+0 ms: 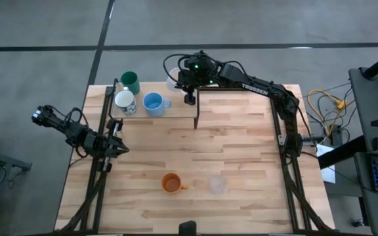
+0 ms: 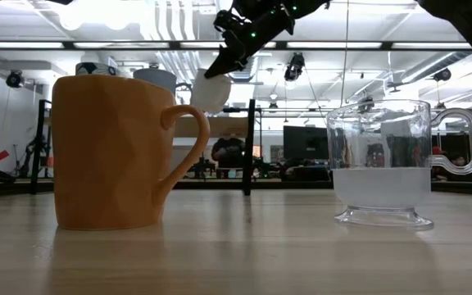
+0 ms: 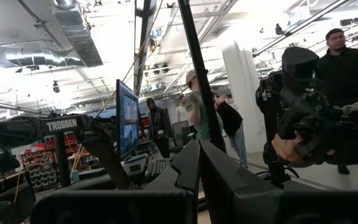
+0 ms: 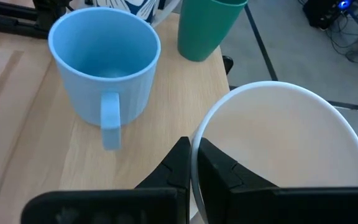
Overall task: Stack small to large cups/mugs on shelf
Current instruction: Put the white mug on the shelf
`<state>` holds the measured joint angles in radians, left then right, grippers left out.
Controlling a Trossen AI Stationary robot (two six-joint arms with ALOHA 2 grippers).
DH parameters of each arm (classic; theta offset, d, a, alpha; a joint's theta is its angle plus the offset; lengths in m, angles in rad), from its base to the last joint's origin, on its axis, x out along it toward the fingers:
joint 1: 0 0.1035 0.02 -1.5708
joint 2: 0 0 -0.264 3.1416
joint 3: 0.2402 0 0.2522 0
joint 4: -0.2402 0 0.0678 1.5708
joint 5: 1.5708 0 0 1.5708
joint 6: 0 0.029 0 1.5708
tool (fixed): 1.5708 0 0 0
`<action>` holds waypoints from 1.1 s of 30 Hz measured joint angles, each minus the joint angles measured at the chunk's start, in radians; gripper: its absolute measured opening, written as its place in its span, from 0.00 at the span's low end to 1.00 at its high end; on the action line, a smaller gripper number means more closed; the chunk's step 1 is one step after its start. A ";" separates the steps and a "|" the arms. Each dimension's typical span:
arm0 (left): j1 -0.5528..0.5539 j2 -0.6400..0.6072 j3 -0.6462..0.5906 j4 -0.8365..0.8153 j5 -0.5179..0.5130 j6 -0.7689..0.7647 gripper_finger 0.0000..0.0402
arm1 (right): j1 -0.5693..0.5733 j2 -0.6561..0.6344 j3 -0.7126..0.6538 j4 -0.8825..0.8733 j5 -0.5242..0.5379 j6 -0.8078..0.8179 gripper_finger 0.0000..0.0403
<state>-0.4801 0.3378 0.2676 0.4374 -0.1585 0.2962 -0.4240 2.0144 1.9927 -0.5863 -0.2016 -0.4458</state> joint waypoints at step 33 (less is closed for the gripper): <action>0.000 0.000 0.000 0.000 0.000 0.000 0.00 | -0.002 -0.001 -0.021 -0.003 0.000 0.008 0.03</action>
<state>-0.4805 0.3378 0.2676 0.4374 -0.1585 0.2962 -0.4263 2.0136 1.9720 -0.5892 -0.2016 -0.4374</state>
